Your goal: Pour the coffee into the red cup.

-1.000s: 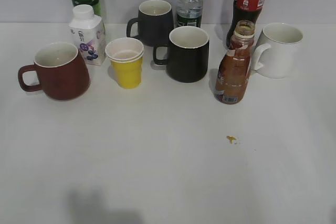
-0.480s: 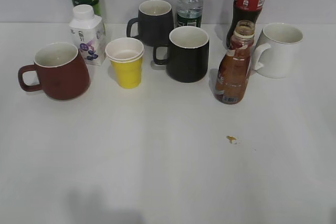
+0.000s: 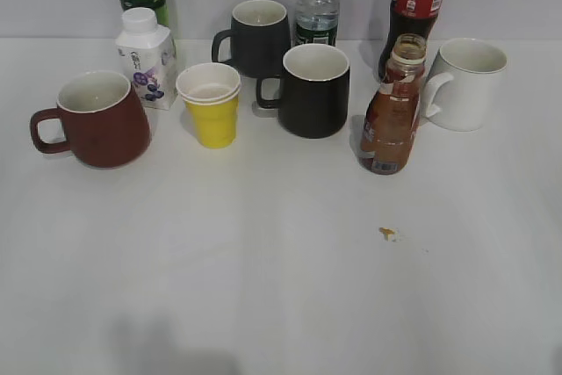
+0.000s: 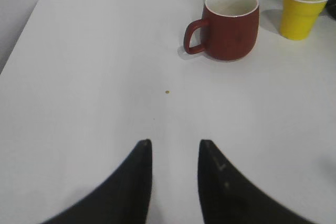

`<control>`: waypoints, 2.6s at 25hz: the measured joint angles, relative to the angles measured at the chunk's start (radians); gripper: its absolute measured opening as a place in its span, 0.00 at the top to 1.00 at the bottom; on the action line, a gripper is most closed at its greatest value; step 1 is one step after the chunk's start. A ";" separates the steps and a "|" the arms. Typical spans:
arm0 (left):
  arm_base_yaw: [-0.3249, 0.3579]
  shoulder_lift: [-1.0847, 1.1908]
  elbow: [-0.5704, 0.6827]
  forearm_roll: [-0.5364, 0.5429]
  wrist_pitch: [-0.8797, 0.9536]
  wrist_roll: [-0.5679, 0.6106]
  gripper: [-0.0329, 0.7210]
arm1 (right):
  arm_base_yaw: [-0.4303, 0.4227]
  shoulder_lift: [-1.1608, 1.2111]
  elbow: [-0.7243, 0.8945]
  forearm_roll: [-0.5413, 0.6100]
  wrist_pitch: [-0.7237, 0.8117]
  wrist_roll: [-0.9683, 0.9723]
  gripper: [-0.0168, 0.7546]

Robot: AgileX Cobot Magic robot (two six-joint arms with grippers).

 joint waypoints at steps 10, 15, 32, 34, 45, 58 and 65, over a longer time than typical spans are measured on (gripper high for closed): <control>-0.003 0.000 -0.004 -0.017 -0.021 0.000 0.64 | 0.000 0.000 0.000 0.000 0.000 0.000 0.24; -0.020 0.025 -0.016 0.003 -0.327 0.000 0.64 | 0.000 0.002 -0.014 0.001 -0.039 0.001 0.24; -0.022 0.776 0.128 -0.026 -1.242 0.000 0.64 | 0.103 0.545 0.011 0.028 -0.895 0.001 0.24; -0.028 0.897 0.129 -0.033 -1.256 0.000 0.64 | 0.131 0.621 0.011 0.027 -0.933 0.001 0.24; -0.078 1.107 0.272 -0.099 -1.417 0.000 0.63 | 0.170 0.863 0.014 0.027 -1.011 0.001 0.24; -0.078 1.327 0.288 -0.061 -1.626 -0.028 0.57 | 0.170 0.883 0.014 0.027 -1.015 0.001 0.24; -0.078 1.452 0.288 0.109 -1.791 -0.086 0.56 | 0.171 0.922 0.014 0.027 -1.029 0.001 0.24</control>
